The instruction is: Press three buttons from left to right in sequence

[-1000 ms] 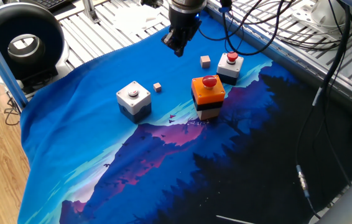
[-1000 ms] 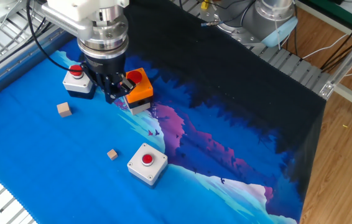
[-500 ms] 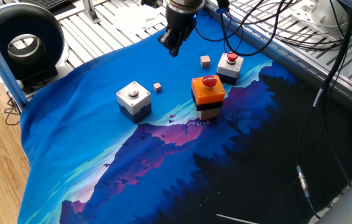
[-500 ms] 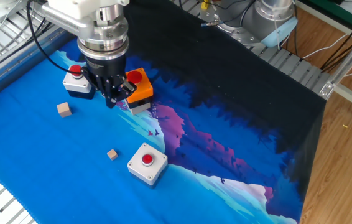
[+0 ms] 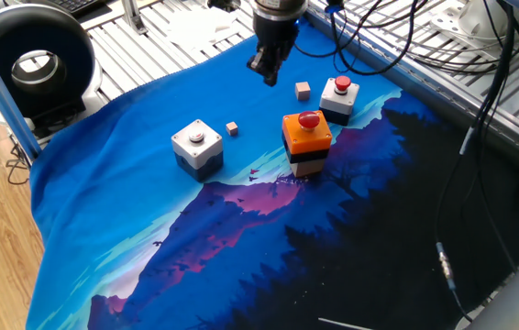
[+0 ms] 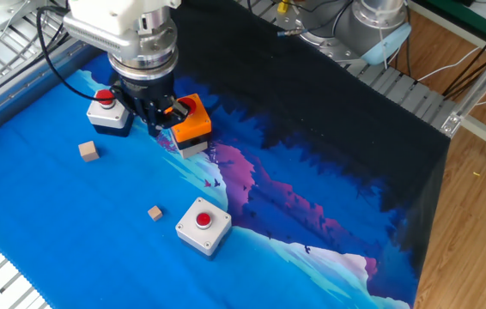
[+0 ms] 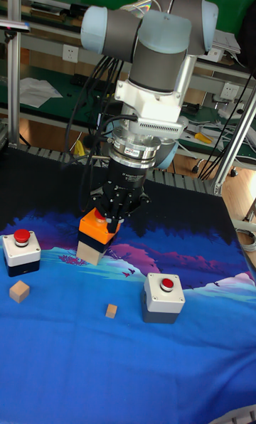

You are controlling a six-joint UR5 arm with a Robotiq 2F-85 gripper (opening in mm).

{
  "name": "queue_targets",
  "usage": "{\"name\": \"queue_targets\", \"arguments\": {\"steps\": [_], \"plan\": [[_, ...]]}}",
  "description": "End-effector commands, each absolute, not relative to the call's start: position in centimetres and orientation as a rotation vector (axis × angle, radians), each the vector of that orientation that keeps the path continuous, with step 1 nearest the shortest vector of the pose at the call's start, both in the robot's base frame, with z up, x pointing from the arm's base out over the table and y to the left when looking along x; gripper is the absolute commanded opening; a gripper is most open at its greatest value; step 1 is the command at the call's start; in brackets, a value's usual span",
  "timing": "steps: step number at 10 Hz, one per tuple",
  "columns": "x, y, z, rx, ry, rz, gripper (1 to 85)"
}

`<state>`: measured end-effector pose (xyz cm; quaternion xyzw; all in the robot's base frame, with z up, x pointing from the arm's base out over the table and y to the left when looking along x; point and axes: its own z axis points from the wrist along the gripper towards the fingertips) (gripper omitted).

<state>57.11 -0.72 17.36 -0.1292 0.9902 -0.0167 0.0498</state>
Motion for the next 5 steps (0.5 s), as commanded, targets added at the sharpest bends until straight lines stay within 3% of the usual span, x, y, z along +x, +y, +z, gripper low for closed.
{"name": "queue_targets", "arguments": {"steps": [1, 3, 5], "plan": [[58.1, -1.1, 17.3, -0.469, 2.972, -0.028, 1.0], [59.7, -6.6, 16.1, -0.526, 2.943, -0.132, 1.0], [60.9, -9.6, 15.4, -0.593, 2.915, -0.107, 1.0]]}}
